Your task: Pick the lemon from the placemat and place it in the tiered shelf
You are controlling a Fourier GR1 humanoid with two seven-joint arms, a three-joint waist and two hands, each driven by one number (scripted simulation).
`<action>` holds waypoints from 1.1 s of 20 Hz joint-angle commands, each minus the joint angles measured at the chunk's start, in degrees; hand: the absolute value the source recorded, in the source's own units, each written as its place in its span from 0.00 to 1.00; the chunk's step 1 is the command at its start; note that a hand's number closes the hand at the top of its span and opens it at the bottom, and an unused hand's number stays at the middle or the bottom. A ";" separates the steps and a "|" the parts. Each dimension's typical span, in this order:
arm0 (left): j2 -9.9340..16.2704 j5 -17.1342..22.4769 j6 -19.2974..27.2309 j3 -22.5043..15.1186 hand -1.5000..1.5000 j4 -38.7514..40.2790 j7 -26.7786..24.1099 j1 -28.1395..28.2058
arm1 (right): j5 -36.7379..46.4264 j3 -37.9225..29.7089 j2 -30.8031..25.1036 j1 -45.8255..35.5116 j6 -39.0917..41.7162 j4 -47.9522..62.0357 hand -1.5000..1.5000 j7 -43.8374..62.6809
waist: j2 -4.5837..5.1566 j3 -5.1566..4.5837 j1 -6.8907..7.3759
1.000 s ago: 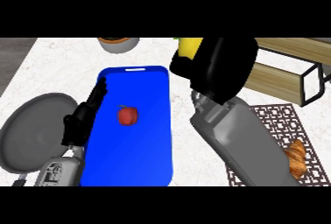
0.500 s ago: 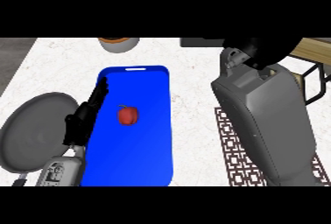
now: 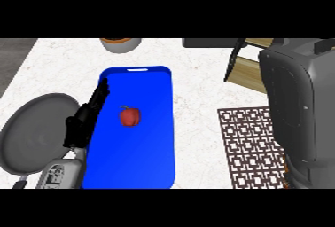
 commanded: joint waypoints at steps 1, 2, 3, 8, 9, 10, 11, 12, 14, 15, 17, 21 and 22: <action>0.36 1.98 -1.78 0.92 0.50 -0.50 2.18 -2.24 | -1.30 -4.32 -3.42 -5.57 1.24 7.38 1.00 -0.39 | 0.17 -0.02 0.50; 0.11 -0.03 -1.31 -1.59 0.50 -4.24 2.25 2.62 | -1.68 -4.26 -5.01 -2.99 4.91 2.36 1.00 -1.04 | -0.07 0.01 0.30; 1.27 1.66 -2.29 0.79 0.50 -2.02 -0.17 1.31 | 2.45 -0.31 -1.92 0.09 -0.14 4.45 1.00 0.27 | 0.08 -0.02 0.37; -2.10 -1.47 1.66 -1.20 0.50 -0.05 -0.50 0.12 | 0.45 -3.38 -5.52 -1.54 -2.26 9.06 1.00 -4.61 | 0.13 -0.01 0.30; -1.47 -0.81 0.51 -1.02 0.50 0.04 -2.07 1.72 | -0.59 -5.86 -9.04 -1.97 -2.86 11.14 1.00 -7.04 | 0.18 -0.01 0.38; -0.98 -0.19 -0.69 -1.84 0.50 -5.37 4.65 1.05 | 1.91 -3.29 -6.74 -1.04 -2.45 12.26 1.00 -4.78 | 0.09 0.01 0.59; -0.88 -0.52 0.03 0.11 0.50 2.78 -1.50 -1.91 | 2.71 -3.14 -6.59 0.65 -6.20 12.02 1.00 -4.71 | 0.23 -0.01 0.20; -0.93 -0.73 -0.01 -1.16 0.50 -2.33 0.94 1.00 | 2.91 -4.84 -8.78 -1.40 -10.29 18.89 1.00 -7.00 | 0.35 0.00 0.98; 0.02 -0.12 -0.88 -0.62 0.50 -3.99 2.55 0.67 | 2.58 -3.98 -10.76 -0.37 -8.48 19.84 1.00 -10.72 | 0.25 0.01 0.81; -2.06 -1.38 1.49 -1.05 0.50 -0.79 0.77 -0.34 | 2.08 -2.56 -9.51 2.16 -11.24 18.37 1.00 -12.50 | 0.27 0.00 0.44; -1.53 -0.81 -0.18 -2.10 0.50 -4.70 4.33 0.56 | 2.31 -3.34 -8.84 1.27 -17.41 23.72 1.00 -13.00 | 0.30 0.02 0.97; -1.52 -1.31 0.34 -1.12 0.50 -0.44 1.35 -0.90 | 1.20 -7.24 -10.15 -1.50 -22.48 27.98 1.00 -11.25 | 0.38 0.00 0.69; -1.17 -0.31 -0.54 -0.87 0.50 -1.19 0.06 -0.28 | -6.09 -10.60 -9.58 0.77 -29.96 22.62 1.00 -15.89 | 0.77 0.15 0.82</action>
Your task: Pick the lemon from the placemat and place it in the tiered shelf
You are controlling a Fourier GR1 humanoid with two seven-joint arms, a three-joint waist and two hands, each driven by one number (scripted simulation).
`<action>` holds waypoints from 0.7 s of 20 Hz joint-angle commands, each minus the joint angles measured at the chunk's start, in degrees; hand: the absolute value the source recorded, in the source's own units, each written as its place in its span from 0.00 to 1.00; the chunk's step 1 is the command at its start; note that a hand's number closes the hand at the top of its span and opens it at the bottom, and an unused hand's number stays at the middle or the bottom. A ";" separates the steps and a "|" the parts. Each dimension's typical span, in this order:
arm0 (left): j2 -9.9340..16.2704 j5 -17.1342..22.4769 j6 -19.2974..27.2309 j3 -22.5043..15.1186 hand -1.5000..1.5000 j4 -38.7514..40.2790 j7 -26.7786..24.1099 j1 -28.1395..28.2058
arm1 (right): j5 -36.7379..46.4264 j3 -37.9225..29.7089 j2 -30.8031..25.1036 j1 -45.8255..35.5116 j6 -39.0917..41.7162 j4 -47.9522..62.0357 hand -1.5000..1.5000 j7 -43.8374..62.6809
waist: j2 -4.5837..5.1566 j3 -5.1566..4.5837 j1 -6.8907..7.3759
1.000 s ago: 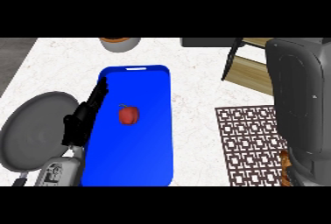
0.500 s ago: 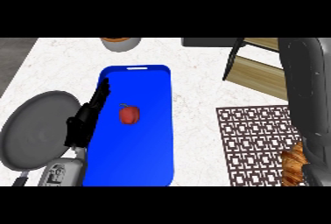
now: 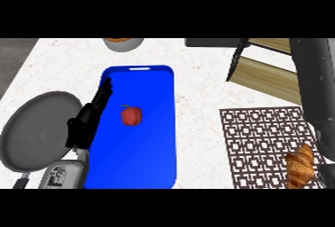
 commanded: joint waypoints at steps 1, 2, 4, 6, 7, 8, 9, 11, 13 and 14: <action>-0.65 0.23 0.52 0.16 0.50 -0.14 1.11 -0.06 | -8.18 -4.90 -0.52 1.73 -10.76 -2.42 1.00 -5.06 | -0.07 0.09 -0.25; 2.13 1.94 -1.78 2.44 0.50 0.14 -0.05 -0.73 | -8.62 -4.50 -0.02 3.32 -12.72 -1.75 1.00 -6.32 | -0.08 0.03 -0.22; 1.20 0.73 -1.24 1.00 0.50 0.28 -0.66 0.11 | -11.82 -5.89 -1.18 1.98 -13.95 1.94 1.00 -9.26 | -0.12 0.00 -0.12; 1.11 0.17 -0.46 1.58 0.50 2.40 -1.19 -1.00 | -14.20 -7.35 -3.00 3.39 -18.42 5.54 1.00 -13.39 | 0.01 -0.01 -0.23; -0.62 -0.49 0.89 0.83 0.50 3.66 -1.85 -1.92 | -13.93 -6.94 -2.95 -0.10 -16.10 5.90 1.00 -11.67 | -0.09 -0.03 -0.30; 1.40 0.30 -1.15 1.64 0.50 3.42 -2.93 0.19 | -13.27 -6.29 -0.92 2.41 -18.19 5.56 1.00 -10.60 | -0.16 -0.04 -0.28; 0.82 0.36 -1.36 0.60 0.50 0.91 -0.44 0.12 | -15.02 -7.61 -3.28 0.51 -19.22 9.68 1.00 -13.28 | -0.11 -0.02 0.01; 1.79 1.67 -1.95 2.54 0.50 1.32 -0.57 -0.80 | -16.69 -7.49 -3.61 1.47 -19.89 8.80 1.00 -15.06 | -0.17 -0.03 -0.24; -0.47 -0.72 0.97 0.75 0.50 1.26 -0.16 -1.30 | -19.49 -9.01 -5.50 2.61 -21.41 11.31 1.00 -18.46 | -0.10 -0.01 -0.26; 0.68 -0.58 0.09 1.13 0.50 0.69 -1.31 0.72 | -18.99 -8.26 -5.87 1.85 -19.98 11.07 1.00 -17.77 | -0.19 -0.03 -0.25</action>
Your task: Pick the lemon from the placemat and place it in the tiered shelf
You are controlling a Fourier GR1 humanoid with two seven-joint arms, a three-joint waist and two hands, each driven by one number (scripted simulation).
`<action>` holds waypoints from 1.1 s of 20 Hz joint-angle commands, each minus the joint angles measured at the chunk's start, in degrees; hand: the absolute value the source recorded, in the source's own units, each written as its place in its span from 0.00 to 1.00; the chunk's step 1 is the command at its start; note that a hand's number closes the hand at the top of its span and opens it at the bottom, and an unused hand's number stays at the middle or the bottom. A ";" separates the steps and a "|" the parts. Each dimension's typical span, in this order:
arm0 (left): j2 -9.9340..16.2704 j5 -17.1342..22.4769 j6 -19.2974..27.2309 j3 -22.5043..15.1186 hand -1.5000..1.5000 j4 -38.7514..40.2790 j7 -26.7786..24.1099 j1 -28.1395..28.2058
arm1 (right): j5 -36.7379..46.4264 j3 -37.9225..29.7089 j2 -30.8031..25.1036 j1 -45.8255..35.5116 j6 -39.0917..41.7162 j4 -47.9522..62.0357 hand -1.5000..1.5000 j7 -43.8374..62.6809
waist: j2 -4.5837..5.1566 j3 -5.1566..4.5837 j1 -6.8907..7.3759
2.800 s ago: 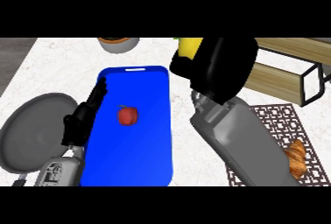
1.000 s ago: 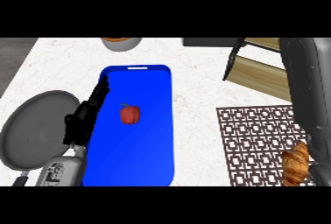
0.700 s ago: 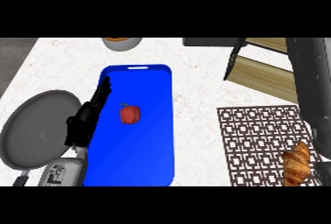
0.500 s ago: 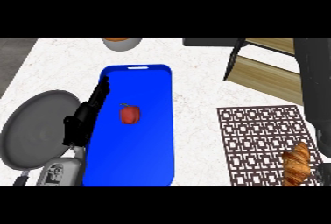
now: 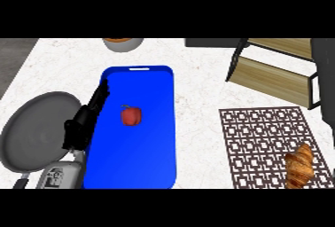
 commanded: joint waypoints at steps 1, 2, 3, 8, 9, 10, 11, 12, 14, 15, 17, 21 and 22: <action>-0.54 -0.93 0.70 -0.74 0.50 -0.19 0.84 -0.33 | 8.05 -0.80 -4.72 2.12 4.70 6.01 1.00 7.96 | -0.06 -0.12 -0.71; -1.07 -1.77 1.64 -0.90 0.50 1.28 -0.11 -1.21 | 11.43 -0.06 -3.30 2.13 1.44 6.10 1.00 11.28 | 0.07 -0.11 -0.50; 0.13 0.50 -0.36 0.53 0.50 0.43 1.17 -1.14 | 12.86 -0.25 -2.85 3.76 0.91 4.34 0.00 14.33 | -0.19 -0.09 -0.71; 0.93 0.81 -1.19 1.01 0.50 -0.09 0.72 -0.08 | 14.02 1.02 -1.91 5.85 4.91 -3.16 0.00 19.18 | -0.34 -0.04 -0.74; 1.41 2.11 -1.88 2.88 0.50 4.09 -2.81 -1.20 | 10.97 -0.55 -2.43 6.21 1.14 -0.69 0.00 15.76 | -0.13 -0.03 -0.55; 0.63 0.83 -1.00 1.25 0.50 1.18 -2.18 0.84 | 10.68 0.04 -2.04 5.07 4.45 -4.30 0.00 17.06 | -0.28 -0.03 -0.57; 0.52 -0.44 -0.30 0.19 0.50 -0.92 0.07 0.84 | 8.26 -2.01 -3.14 4.24 0.80 -1.05 0.00 14.66 | -0.17 0.00 -0.20; -1.19 -1.29 1.14 -0.70 0.50 0.28 2.51 -1.86 | 8.32 -1.98 -3.45 3.94 2.02 -2.50 0.00 15.34 | -0.19 0.00 -0.49; 0.52 0.75 -0.91 0.79 0.50 -1.65 1.66 -0.30 | 7.31 -1.56 -1.40 4.91 1.08 -6.16 0.00 15.91 | -0.27 -0.01 -0.39; 1.17 0.40 -0.70 1.71 0.50 1.04 -0.57 -1.05 | 2.17 -3.44 -2.71 5.65 1.21 -7.66 0.00 12.16 | -0.26 0.00 -0.74; -0.43 -1.18 0.45 -0.52 0.50 -0.67 -0.32 1.02 | 0.93 -3.05 -2.73 4.48 4.09 -9.46 0.00 12.87 | -0.31 -0.01 -0.55; 0.18 0.82 -1.21 0.99 0.50 1.40 -2.27 1.49 | -5.72 -2.62 -2.34 8.32 5.29 -13.36 0.00 8.60 | -0.28 -0.01 -0.77; -1.12 -0.82 0.72 -0.32 0.50 -0.36 2.70 -1.21 | -5.58 -2.46 -3.49 5.25 6.44 -13.02 0.00 9.26 | -0.27 0.00 -0.63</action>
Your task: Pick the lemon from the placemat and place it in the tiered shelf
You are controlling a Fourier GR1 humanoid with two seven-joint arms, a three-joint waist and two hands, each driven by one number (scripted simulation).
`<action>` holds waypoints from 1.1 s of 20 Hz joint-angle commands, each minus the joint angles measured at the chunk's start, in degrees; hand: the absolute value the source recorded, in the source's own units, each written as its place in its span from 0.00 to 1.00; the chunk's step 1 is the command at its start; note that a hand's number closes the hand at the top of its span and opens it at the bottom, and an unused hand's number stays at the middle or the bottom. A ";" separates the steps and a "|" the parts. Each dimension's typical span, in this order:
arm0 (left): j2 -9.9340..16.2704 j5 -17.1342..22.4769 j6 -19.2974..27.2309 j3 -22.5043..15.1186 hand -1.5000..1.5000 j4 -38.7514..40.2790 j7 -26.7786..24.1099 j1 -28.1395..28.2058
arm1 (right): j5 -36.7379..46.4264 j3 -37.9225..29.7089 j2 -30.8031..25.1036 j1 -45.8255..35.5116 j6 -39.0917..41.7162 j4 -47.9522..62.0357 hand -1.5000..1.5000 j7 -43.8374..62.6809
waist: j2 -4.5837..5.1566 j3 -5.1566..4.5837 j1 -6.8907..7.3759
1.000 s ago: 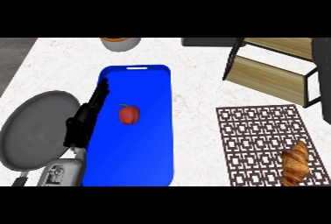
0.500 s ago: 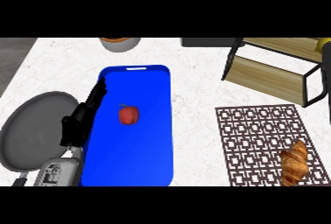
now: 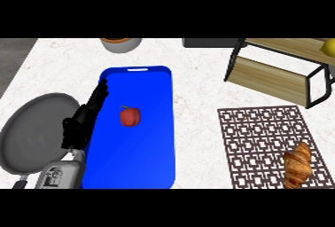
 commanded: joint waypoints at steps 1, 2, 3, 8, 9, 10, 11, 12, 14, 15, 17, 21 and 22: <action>-1.23 -1.05 0.79 -1.53 0.50 -1.32 -0.27 1.22 | -3.42 0.69 0.89 1.56 3.02 -7.15 0.00 1.49 | -0.12 -0.02 -0.17; -1.45 -0.98 1.29 -0.14 0.50 4.88 -3.01 -1.72 | -4.65 0.21 -0.45 -0.46 2.66 -6.46 0.00 0.18 | 0.04 -0.03 -0.31; -0.30 -0.28 0.19 -0.25 0.50 -0.73 1.19 -0.66 | -1.41 0.35 0.39 -2.13 -0.74 -3.68 0.00 2.85 | 0.05 -0.02 0.31; -1.01 -0.39 0.50 -1.00 0.50 -2.12 0.95 0.99 | -6.77 -4.93 -3.16 -3.62 -2.79 -11.77 0.00 2.11 | -0.29 0.02 -0.10; 0.63 0.33 -0.15 1.13 0.50 0.97 -1.27 0.24 | -1.60 -2.83 0.92 -0.95 -4.97 -17.33 0.00 6.31 | -0.36 -0.05 -0.79; -0.82 -0.29 1.01 0.16 0.50 -0.06 1.32 -1.10 | -3.23 -5.58 -2.27 -2.50 -3.22 -16.00 0.00 6.59 | -0.25 -0.02 -0.61; -0.35 -0.15 0.44 0.05 0.50 -0.54 -1.21 1.76 | -2.83 -6.84 -2.83 -0.88 -2.40 -18.16 0.00 7.96 | -0.31 -0.03 -0.65; -0.89 -1.08 1.11 -0.83 0.50 -1.12 0.07 2.07 | -2.60 -8.18 -6.05 -3.03 2.36 -19.27 0.00 9.88 | -0.49 -0.04 -0.92; 0.40 -0.70 0.65 0.30 0.50 -1.46 -0.07 1.64 | -1.62 -8.99 -5.25 0.73 5.22 -26.18 0.00 13.59 | -0.53 -0.04 -1.21; -1.83 -1.77 2.42 -0.81 0.50 0.62 -0.37 -0.22 | -1.08 -9.16 -5.10 1.07 7.92 -27.98 0.00 15.84 | -0.42 -0.05 -1.41; 0.25 -0.31 0.77 0.76 0.50 -0.56 -1.17 3.28 | -4.79 -12.09 -4.81 5.02 14.04 -33.65 0.00 18.73 | -0.85 -0.03 -2.12; 1.15 0.86 -0.20 1.55 0.50 -2.50 -0.76 4.49 | -10.48 -17.10 -9.23 11.80 26.74 -42.85 0.00 20.43 | -1.09 -0.02 -2.83; 0.89 0.28 0.23 1.36 0.50 -1.25 -1.50 3.68 | -13.12 -18.71 -6.50 16.08 26.94 -44.78 0.00 19.86 | -0.96 0.03 -3.30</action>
